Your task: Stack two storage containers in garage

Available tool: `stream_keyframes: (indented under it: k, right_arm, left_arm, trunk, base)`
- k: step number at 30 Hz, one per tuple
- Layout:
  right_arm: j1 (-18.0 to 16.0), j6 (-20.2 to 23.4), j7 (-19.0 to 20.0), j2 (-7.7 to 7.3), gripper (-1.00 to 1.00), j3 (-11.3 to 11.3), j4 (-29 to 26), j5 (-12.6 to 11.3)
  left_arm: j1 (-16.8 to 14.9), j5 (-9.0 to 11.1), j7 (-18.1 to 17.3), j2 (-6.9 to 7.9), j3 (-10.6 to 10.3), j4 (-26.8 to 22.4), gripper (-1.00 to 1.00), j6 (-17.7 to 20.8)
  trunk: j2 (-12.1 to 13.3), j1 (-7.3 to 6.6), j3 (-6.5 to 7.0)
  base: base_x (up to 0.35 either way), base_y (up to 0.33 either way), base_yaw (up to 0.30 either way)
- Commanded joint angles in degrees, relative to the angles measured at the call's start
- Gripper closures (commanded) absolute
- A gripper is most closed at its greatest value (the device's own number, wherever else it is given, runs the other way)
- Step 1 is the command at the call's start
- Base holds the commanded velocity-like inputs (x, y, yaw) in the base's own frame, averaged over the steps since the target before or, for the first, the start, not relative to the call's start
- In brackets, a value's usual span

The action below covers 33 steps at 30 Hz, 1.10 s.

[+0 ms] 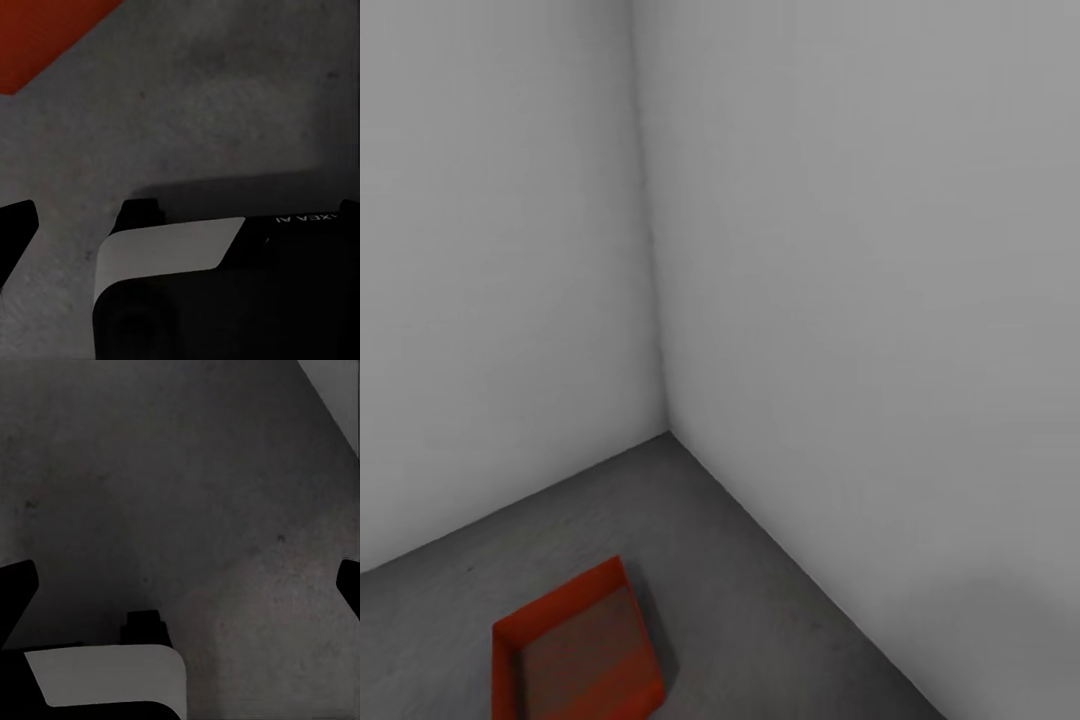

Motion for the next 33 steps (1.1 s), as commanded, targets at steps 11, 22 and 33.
stream_keyframes:
  k: [11, 22, 33]
  right_arm:
    - [-0.04, -0.62, 0.2, 0.06, -1.0, 0.46, 0.18, -0.53]
    - [-0.05, -0.13, 0.24, 0.06, -1.0, 0.48, 0.17, -0.53]
    - [1.14, -0.1, 0.56, -0.2, -1.0, 0.45, 0.19, -0.53]
  left_arm:
    - [-0.02, -0.34, 0.21, 0.08, -0.03, -0.03, -1.0, 0.17]
    - [-0.02, -0.36, 0.21, 0.08, -0.05, -0.03, -1.0, 0.19]
    - [-0.02, -0.27, 0.23, 0.08, -0.02, -0.03, -1.0, 0.19]
  trunk:
    - [-0.03, 0.0, -0.03]
    - [-0.03, 0.0, 0.0]
    - [-0.03, 0.0, 0.0]
  base:
    - [0.0, 0.0, -0.218]
    - [0.0, 0.0, -0.105]
    - [0.0, 0.0, -0.237]
